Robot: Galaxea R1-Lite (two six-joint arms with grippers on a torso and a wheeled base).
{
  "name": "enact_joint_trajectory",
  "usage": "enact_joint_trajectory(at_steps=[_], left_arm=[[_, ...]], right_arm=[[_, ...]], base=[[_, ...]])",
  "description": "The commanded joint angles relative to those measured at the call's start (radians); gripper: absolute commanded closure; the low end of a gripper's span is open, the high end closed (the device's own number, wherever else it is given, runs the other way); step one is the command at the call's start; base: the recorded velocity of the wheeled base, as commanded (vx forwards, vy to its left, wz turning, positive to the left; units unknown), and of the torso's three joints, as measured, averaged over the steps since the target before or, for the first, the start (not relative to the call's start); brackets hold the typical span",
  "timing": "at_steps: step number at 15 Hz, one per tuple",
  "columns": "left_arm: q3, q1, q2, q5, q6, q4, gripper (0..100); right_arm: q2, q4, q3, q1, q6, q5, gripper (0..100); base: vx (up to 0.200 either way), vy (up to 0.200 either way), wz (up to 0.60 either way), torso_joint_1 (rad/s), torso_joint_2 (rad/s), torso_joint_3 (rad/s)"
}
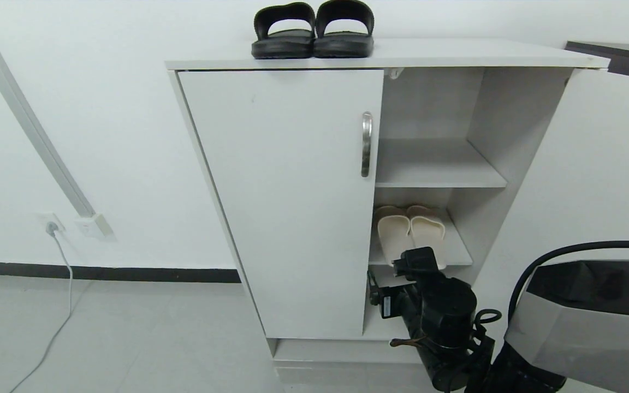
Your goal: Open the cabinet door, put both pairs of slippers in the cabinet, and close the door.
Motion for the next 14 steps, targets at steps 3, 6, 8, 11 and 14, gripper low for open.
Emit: enact_joint_trajectory(at_steps=[3,6,8,11,14], left_arm=[[0.000,-0.001,0.000,0.000,0.000,0.000,100],[0.000,0.001,0.000,0.000,0.000,0.000,100],[0.000,0.001,0.000,0.000,0.000,0.000,100],[0.000,-0.001,0.000,0.000,0.000,0.000,100],[0.000,0.001,0.000,0.001,0.000,0.000,100]], right_arm=[[0.004,0.002,0.001,-0.002,-0.002,0.000,0],[0.005,0.000,0.001,-0.003,-0.006,-0.003,0],[0.007,0.002,0.009,-0.003,-0.008,0.000,0],[0.005,0.008,0.023,-0.003,-0.011,0.009,0],[0.009,0.003,0.023,-0.003,-0.012,0.011,0]], base=[[0.000,0.200,0.00,0.004,0.00,0.001],[0.000,0.200,0.00,0.006,0.00,0.004],[0.000,0.000,0.00,0.000,0.00,0.000],[0.000,0.000,0.00,0.000,0.00,0.000],[0.000,0.000,0.00,0.000,0.00,0.000]])
